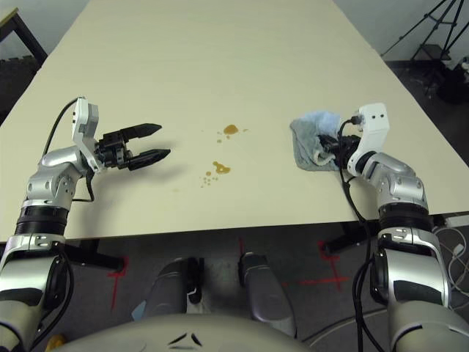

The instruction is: Wipe the water off the table with a rag.

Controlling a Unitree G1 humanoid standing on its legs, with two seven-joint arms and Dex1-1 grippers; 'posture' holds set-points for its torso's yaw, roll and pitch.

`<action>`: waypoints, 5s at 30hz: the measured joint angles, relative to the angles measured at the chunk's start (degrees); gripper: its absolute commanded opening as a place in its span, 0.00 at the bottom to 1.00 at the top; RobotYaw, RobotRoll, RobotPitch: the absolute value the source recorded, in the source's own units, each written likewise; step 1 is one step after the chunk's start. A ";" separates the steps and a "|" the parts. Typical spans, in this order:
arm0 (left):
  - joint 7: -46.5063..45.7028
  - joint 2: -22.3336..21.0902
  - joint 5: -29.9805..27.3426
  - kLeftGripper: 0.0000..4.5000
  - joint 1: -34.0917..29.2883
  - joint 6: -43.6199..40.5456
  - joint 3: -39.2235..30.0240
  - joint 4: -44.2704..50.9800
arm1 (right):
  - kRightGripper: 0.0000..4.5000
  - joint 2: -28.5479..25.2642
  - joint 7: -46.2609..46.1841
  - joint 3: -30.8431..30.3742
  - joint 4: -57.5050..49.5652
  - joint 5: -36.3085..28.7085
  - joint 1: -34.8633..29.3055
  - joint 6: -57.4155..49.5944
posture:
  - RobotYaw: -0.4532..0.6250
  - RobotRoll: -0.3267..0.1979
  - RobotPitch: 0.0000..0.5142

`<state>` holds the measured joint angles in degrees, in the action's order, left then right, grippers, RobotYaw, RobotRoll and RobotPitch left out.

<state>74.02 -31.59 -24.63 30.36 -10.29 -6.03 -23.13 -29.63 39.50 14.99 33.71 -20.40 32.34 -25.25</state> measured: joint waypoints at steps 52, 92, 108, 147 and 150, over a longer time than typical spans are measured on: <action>1.78 -2.73 -0.28 1.00 -3.29 -0.76 0.33 2.25 | 0.00 34.71 -17.86 -9.96 9.50 7.32 16.31 2.83 | 0.32 0.62 0.29; 2.98 -1.65 -1.03 1.00 -1.50 -1.55 1.07 1.33 | 0.00 13.21 -14.78 -1.42 -34.01 -9.10 -6.23 -33.22 | 0.26 0.62 0.29; 7.33 -5.53 -1.09 1.00 -3.64 -5.79 2.17 3.74 | 0.00 21.59 -16.04 -8.64 -39.30 -11.62 -9.06 -36.75 | 0.29 0.62 0.36; 5.70 -6.17 -3.63 1.00 -8.08 -8.42 0.84 10.94 | 0.00 16.94 -0.62 -24.52 -32.84 -12.67 -3.21 -35.63 | 0.29 0.62 0.37; 5.71 -5.73 -3.62 1.00 -7.59 -8.10 0.87 10.54 | 0.00 13.24 -0.62 -21.52 -28.78 -12.61 -1.22 -33.91 | 0.29 0.62 0.37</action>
<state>79.72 -37.32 -28.24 22.77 -18.39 -5.16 -12.59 -16.39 38.87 -6.53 4.93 -33.01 31.12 -59.16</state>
